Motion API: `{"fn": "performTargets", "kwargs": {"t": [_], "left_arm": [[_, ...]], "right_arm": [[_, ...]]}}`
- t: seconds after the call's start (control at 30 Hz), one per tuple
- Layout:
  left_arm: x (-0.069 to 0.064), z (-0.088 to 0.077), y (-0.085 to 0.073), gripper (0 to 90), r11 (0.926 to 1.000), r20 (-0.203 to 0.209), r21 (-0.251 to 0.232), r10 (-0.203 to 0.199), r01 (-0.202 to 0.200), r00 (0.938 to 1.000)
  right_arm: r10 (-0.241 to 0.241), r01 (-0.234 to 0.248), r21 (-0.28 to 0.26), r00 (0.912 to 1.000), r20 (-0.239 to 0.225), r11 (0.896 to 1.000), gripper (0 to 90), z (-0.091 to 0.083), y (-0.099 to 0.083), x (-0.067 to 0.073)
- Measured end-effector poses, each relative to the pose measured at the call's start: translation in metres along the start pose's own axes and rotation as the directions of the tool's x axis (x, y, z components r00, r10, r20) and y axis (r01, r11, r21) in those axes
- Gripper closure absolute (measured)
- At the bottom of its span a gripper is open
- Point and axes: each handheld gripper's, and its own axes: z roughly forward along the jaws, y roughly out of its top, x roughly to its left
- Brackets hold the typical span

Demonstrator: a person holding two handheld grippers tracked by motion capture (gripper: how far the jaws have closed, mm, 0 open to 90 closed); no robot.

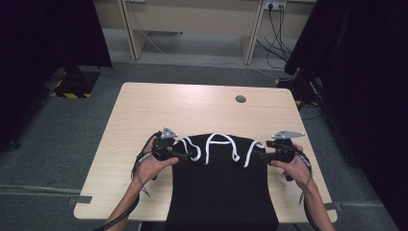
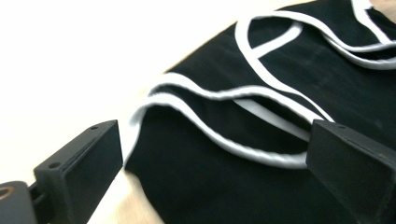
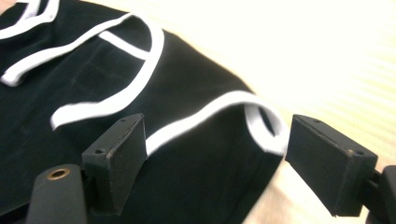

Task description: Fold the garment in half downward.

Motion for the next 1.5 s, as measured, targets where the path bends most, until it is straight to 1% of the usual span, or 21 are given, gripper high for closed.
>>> {"fn": "performTargets", "kwargs": {"t": [0.1,0.2,0.33,0.5,0.53,0.6,0.63,0.7,0.73,0.77,0.8,0.83,0.87,0.9,0.93,0.97,1.07,1.13,1.2,1.4,1.5], "left_arm": [[0.006,0.011,0.008,2.6,0.9998,-0.004,0.01,-0.016,0.016,0.9999],[0.011,0.023,0.015,2.5,0.9993,-0.012,0.032,-0.021,0.022,0.9997],[0.014,0.038,0.023,2.6,0.9985,-0.014,0.054,-0.007,0.008,0.9999],[0.013,0.051,0.029,2.8,0.9973,-0.003,0.071,0.019,-0.019,0.9998],[0.014,0.054,0.028,3.8,0.9965,-0.005,0.08,0.025,-0.025,0.9997],[0.014,0.055,0.026,9.8,0.996,-0.002,0.081,0.039,-0.038,0.9993],[0.014,0.055,0.024,9.8,0.9949,-0.009,0.075,0.068,-0.067,0.9977],[0.012,0.053,0.023,15.7,0.9889,-0.037,0.08,0.128,-0.125,0.9911],[0.011,0.051,0.02,28.0,0.9892,-0.009,0.047,0.139,-0.138,0.9903],[0.011,0.051,0.02,34.8,0.9892,-0.009,0.047,0.139,-0.138,0.9903],[0.012,0.051,0.019,34.8,0.9897,0.006,0.027,0.14,-0.14,0.9901],[0.014,0.049,0.018,48.2,0.9902,0.009,0.015,0.139,-0.139,0.9903],[0.017,0.048,0.017,48.2,0.9912,0.01,0.008,0.132,-0.132,0.9911],[0.019,0.047,0.016,60.6,0.9931,0.021,0.003,0.117,-0.117,0.9929],[0.021,0.046,0.015,65.0,0.9942,0.029,0.0,0.108,-0.108,0.9938],[0.021,0.045,0.014,65.0,0.9948,0.036,-0.006,0.101,-0.101,0.9942],[0.019,0.044,0.012,77.8,0.9948,0.052,-0.01,0.102,-0.102,0.9934],[0.015,0.043,0.013,79.9,0.9916,0.039,-0.005,0.129,-0.129,0.9908],[0.014,0.043,0.013,80.7,0.9911,0.036,-0.005,0.133,-0.133,0.9904],[0.013,0.037,0.023,82.4,0.9922,0.05,-0.037,0.121,-0.119,0.9914],[0.013,0.036,0.028,82.8,0.9926,0.048,-0.033,0.118,-0.117,0.9918]], "right_arm": [[-0.023,0.023,0.025,0.9996,0.015,0.999,17.9,0.01,0.008,-0.002],[-0.023,0.023,0.043,0.9997,0.002,0.999,17.1,0.02,0.014,-0.003],[-0.06,0.06,0.088,0.9982,0.003,0.994,17.2,0.037,0.02,-0.002],[-0.078,0.078,0.119,0.9969,-0.002,0.99,22.0,0.047,0.019,-0.004],[-0.072,0.072,0.106,0.9974,-0.003,0.992,21.9,0.048,0.017,-0.004],[-0.083,0.083,0.09,0.9965,-0.005,0.992,27.1,0.048,0.015,-0.004],[-0.083,0.083,0.09,0.9965,-0.005,0.992,27.1,0.048,0.015,-0.004],[-0.097,0.099,0.076,0.995,-0.02,0.992,38.7,0.046,0.014,-0.003],[-0.108,0.111,0.07,0.9932,-0.042,0.991,50.1,0.044,0.013,-0.002],[-0.108,0.111,0.07,0.9932,-0.042,0.991,50.1,0.044,0.013,-0.002],[-0.103,0.107,0.068,0.9931,-0.056,0.992,56.3,0.043,0.013,-0.002],[-0.1,0.104,0.061,0.9928,-0.067,0.993,61.4,0.042,0.012,-0.003],[-0.089,0.093,0.056,0.9935,-0.071,0.994,66.2,0.041,0.011,-0.004],[-0.078,0.082,0.042,0.9932,-0.086,0.996,70.3,0.041,0.009,-0.005],[-0.077,0.081,0.041,0.9928,-0.092,0.996,75.6,0.04,0.008,-0.006],[-0.077,0.081,0.041,0.9928,-0.092,0.996,75.6,0.04,0.008,-0.006],[-0.093,0.096,0.024,0.9912,-0.094,0.995,80.3,0.039,0.008,-0.006],[-0.109,0.11,0.011,0.9906,-0.083,0.994,80.8,0.037,0.009,-0.006],[-0.103,0.103,0.002,0.9913,-0.082,0.995,81.0,0.034,0.01,-0.006],[-0.127,0.124,-0.037,0.9897,-0.067,0.992,81.5,0.023,0.018,-0.004],[-0.134,0.131,-0.051,0.9891,-0.06,0.99,81.8,0.019,0.023,-0.003]]}}
